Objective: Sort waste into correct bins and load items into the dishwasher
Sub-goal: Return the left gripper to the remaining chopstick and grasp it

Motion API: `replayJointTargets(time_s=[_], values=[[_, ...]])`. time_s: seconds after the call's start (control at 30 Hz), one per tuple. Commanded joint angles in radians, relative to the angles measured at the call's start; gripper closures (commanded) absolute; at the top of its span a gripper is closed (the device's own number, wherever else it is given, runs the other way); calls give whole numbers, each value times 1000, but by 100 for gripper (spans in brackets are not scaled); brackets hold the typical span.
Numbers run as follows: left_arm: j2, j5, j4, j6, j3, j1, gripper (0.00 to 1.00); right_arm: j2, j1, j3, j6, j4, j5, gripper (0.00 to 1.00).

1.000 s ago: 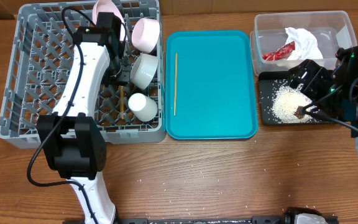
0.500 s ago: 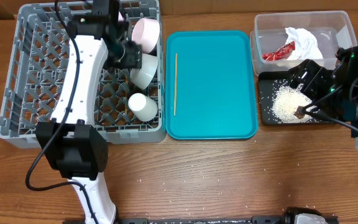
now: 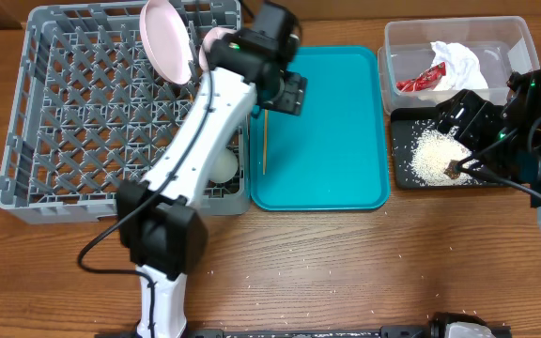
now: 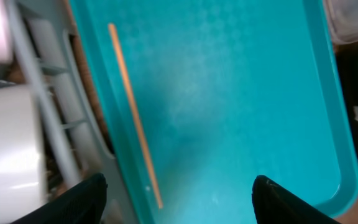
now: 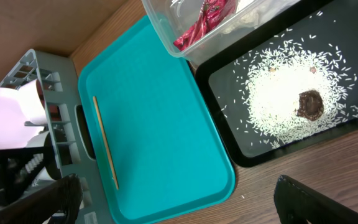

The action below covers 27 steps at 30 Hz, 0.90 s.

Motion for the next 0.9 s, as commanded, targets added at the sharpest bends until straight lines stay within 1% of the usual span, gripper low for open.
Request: replayJointTargets(time_s=[0.0,0.3,0.63,0.77,0.87], values=[[78,-107,16,-79,8,-23,25,-3,-3,7,0,5,4,0],[227,-125,58,-79,8,-11,26,-3,-3,7,0,5,4,0],[297,-126,108,-77,8,-11,28,-3,-3,7,0,5,4,0],[328,-169,109,-143,8,-11,25,-3,-3,7,0,5,4,0],[348,-171,111,-146,8,-11,25,-3,-3,7,0,5,4,0]])
